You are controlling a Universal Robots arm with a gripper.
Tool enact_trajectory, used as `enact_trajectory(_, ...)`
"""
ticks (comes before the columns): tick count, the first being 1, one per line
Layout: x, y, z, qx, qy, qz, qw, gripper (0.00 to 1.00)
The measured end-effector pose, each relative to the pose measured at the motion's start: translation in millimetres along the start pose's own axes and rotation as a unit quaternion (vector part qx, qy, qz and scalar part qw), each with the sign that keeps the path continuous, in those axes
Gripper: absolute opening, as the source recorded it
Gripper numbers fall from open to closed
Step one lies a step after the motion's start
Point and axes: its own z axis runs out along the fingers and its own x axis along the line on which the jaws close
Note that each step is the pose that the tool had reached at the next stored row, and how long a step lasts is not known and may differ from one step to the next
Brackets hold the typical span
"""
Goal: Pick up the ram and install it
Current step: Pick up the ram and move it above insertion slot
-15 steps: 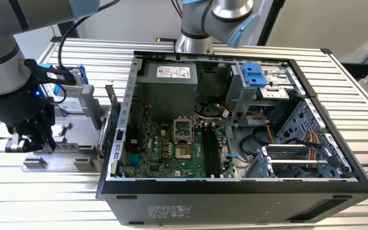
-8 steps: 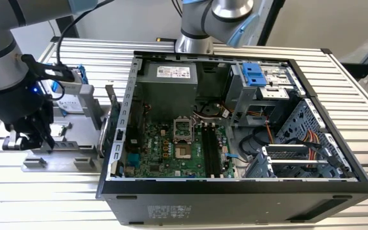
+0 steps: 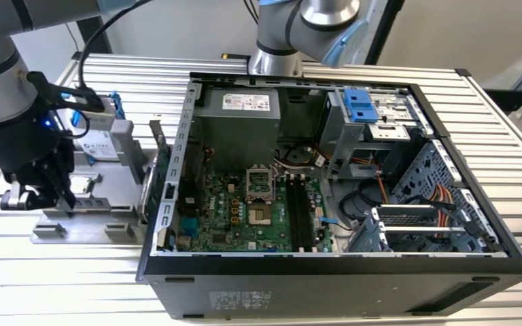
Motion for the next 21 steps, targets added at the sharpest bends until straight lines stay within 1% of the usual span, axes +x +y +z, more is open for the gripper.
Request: enact_trajectory(21,0.3,0.4,-16.4,0.0000,0.0000,0.000,1.0000,0.00)
